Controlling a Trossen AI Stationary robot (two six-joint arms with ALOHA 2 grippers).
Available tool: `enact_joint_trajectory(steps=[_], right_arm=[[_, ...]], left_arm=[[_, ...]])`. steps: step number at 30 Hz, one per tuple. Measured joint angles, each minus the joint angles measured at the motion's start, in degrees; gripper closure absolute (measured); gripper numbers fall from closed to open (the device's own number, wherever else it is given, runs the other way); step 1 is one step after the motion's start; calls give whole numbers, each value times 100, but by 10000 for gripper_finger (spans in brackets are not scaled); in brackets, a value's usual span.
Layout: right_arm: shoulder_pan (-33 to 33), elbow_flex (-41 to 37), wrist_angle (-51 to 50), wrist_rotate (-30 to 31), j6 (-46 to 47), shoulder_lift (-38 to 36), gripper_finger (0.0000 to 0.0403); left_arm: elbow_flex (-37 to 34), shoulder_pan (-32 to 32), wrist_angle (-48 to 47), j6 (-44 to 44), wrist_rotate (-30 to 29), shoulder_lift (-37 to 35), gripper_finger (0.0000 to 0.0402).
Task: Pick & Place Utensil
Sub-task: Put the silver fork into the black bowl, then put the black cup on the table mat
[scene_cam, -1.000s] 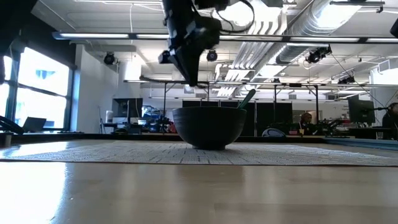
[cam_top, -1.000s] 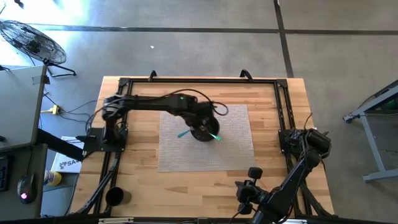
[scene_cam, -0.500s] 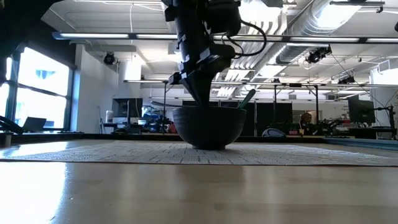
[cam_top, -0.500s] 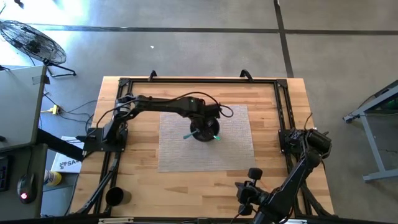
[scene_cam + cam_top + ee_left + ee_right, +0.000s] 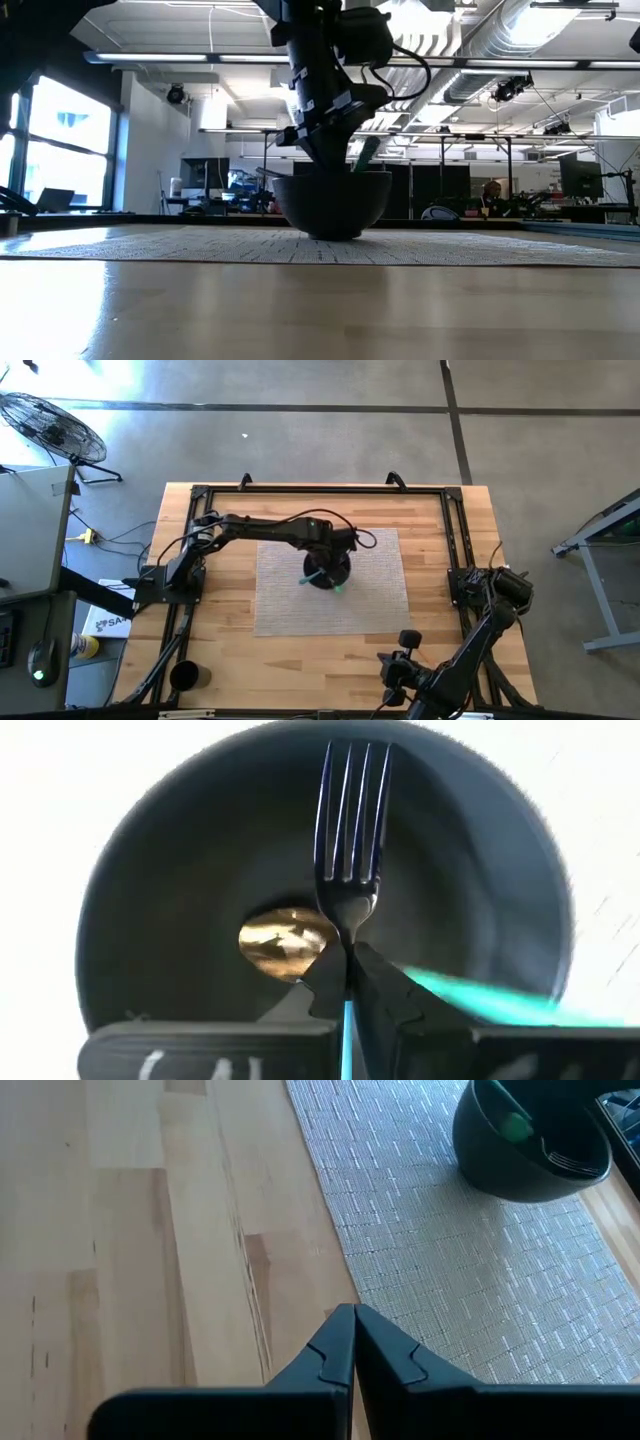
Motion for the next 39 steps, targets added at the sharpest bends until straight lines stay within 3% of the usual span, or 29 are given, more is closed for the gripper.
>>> enact_joint_trajectory(steps=[5,13,19,23,30,39], right_arm=[[2,0,10,2,-1,2,399],[2,0,16,0,-1,2,399],[2,0,8,-12,-4,2,402],[2,0,-12,-123,7,2,399],[-5,2,2,-226,12,4,402],[-124,9,354,8,-16,7,400]], left_arm=[[2,2,85,-2,-2,0,384],[13,5,70,24,59,0,316],[234,78,-232,125,251,-142,308],[527,-17,-946,194,109,-511,308],[531,-897,-2167,-458,-310,-1475,308],[528,-2809,-2951,-2006,-102,-1939,308]])
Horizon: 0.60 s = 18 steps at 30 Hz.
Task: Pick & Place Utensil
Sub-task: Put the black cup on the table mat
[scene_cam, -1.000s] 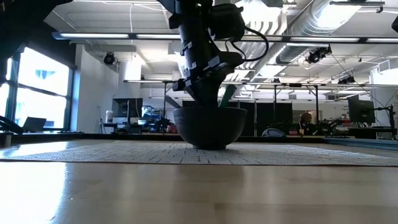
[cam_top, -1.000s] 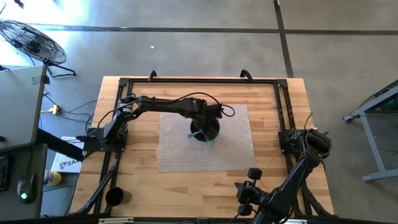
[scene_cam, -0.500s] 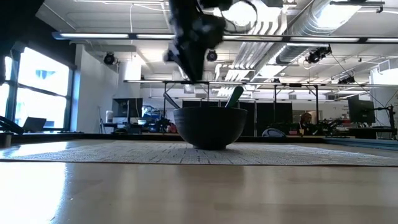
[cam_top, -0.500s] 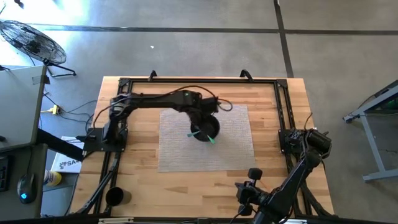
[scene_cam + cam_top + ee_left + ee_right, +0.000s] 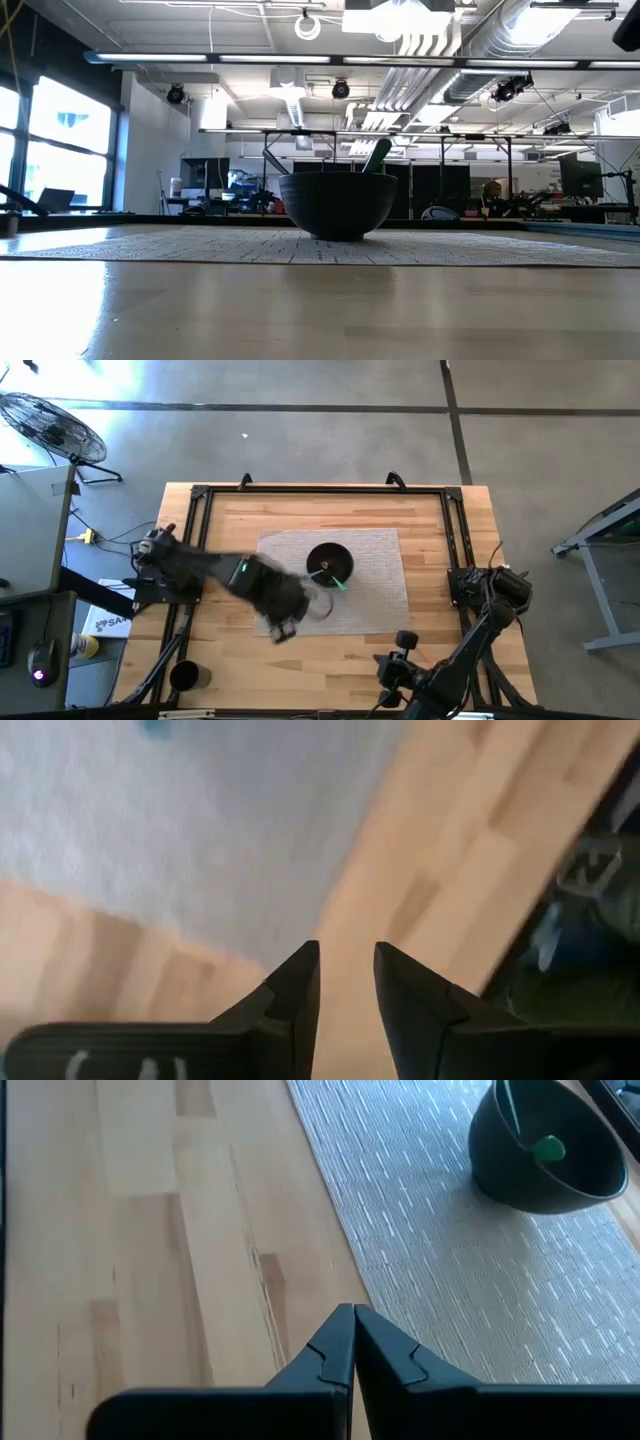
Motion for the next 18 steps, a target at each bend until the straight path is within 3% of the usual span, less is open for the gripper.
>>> enact_joint_trajectory(steps=[9,18], right_arm=[[-159,0,622,-20,-448,0,379],[-185,0,1309,-77,-762,0,327]], left_arm=[[-34,-1693,-162,-2281,101,-26,294],[-34,-3066,-191,-4654,13,4,216]])
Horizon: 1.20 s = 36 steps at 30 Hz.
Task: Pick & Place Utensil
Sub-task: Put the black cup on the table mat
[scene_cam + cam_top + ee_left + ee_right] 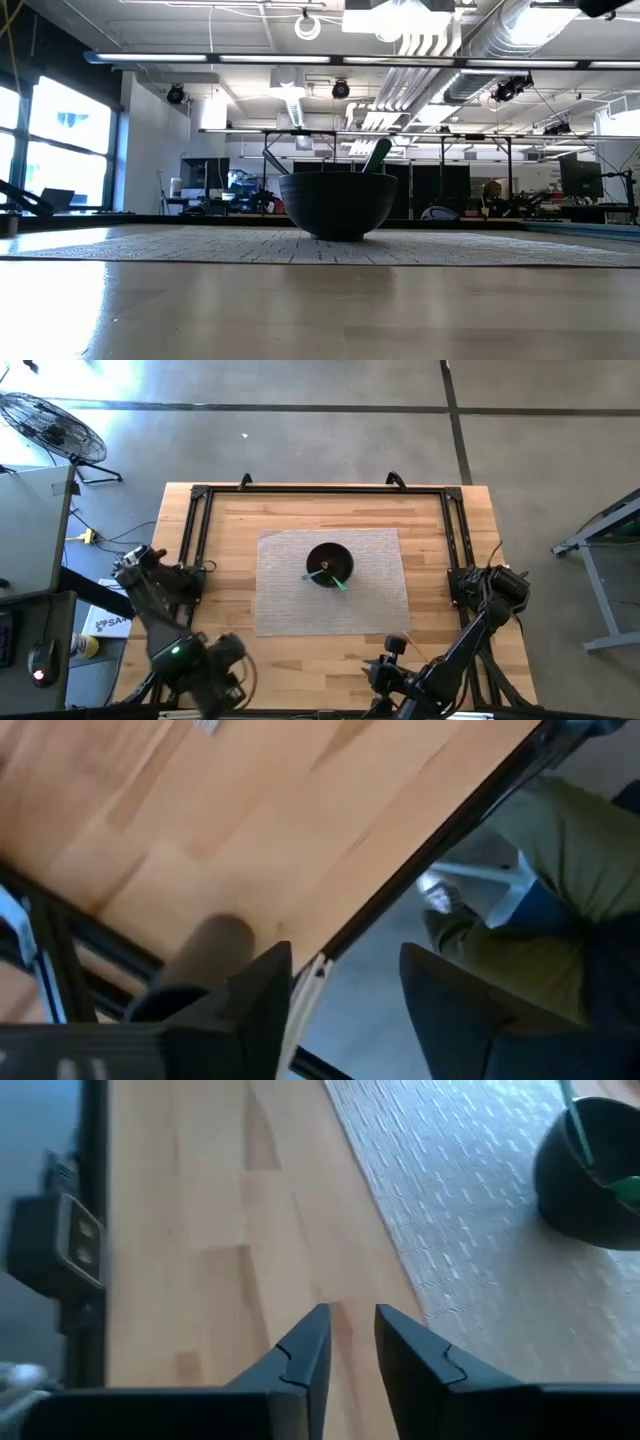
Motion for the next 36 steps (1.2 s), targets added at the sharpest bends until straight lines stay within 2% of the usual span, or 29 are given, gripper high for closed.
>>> enact_joint_trajectory(steps=[6,12,27,32,36], right_arm=[[0,0,244,-40,-6,0,310],[0,-2,313,-190,-6,0,308],[3,-4,524,-195,-135,0,308],[7,-4,558,-201,-135,0,308],[7,-4,584,-207,-135,0,308]], left_arm=[[-1,-744,-9,-1203,-20,224,202],[-4,-1095,-290,-1994,212,502,202],[-205,-1102,-360,-2169,201,562,201],[-574,-1100,-360,-2198,656,566,201],[-775,-1103,-127,-2197,697,559,201]])
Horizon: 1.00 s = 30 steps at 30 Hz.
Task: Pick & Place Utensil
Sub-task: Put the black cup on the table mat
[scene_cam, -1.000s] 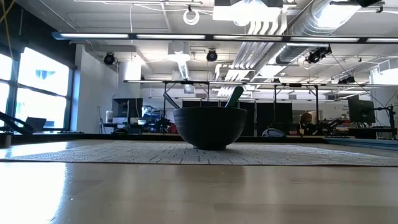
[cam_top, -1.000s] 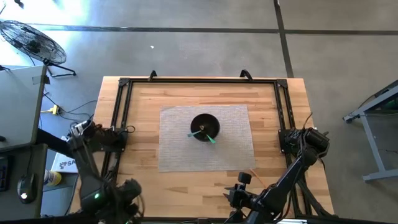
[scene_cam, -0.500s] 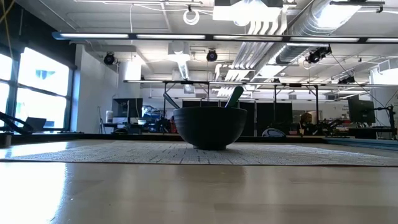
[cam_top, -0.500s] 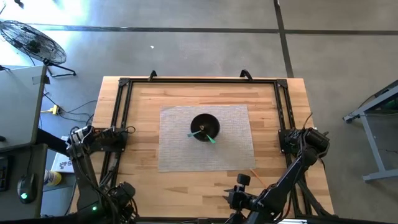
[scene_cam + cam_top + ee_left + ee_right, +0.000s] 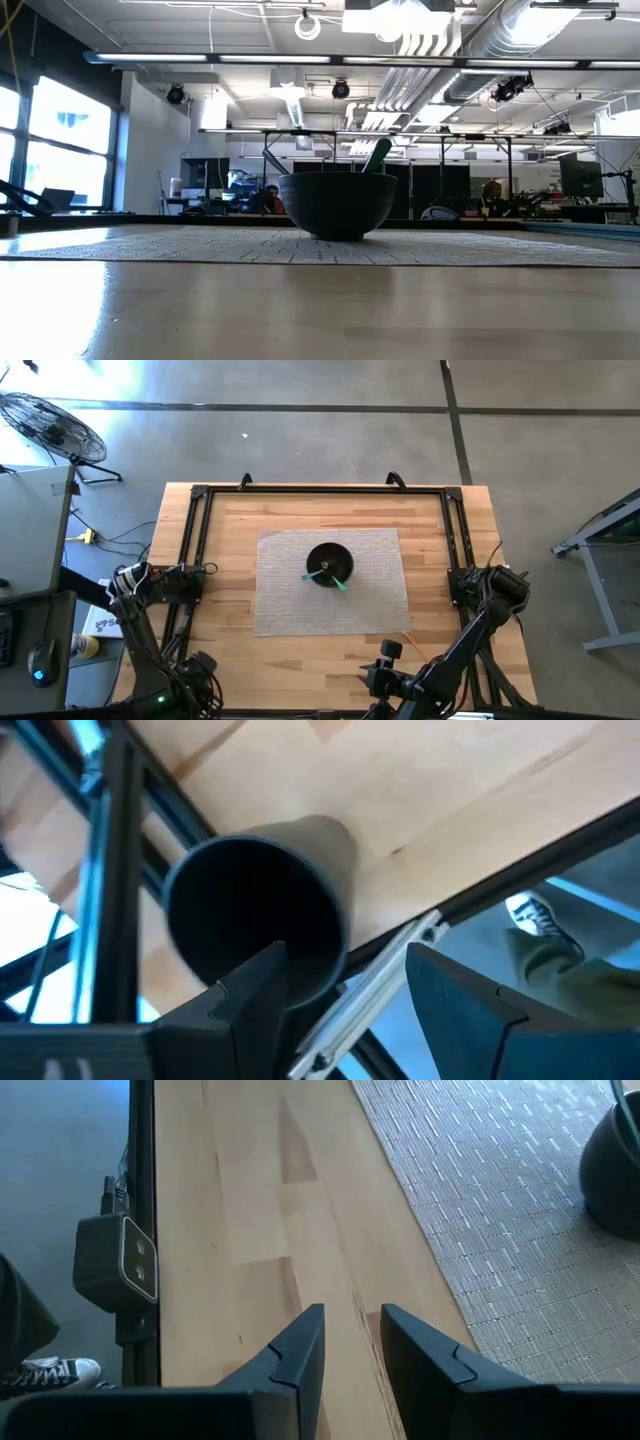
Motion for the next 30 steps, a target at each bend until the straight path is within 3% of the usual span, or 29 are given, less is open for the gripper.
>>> enact_joint_trajectory(steps=[18,30], right_arm=[[0,0,71,-11,0,0,308],[0,0,105,-27,0,0,308]], left_arm=[[-607,5,573,151,97,-12,202],[-784,7,652,272,-233,-14,202]])
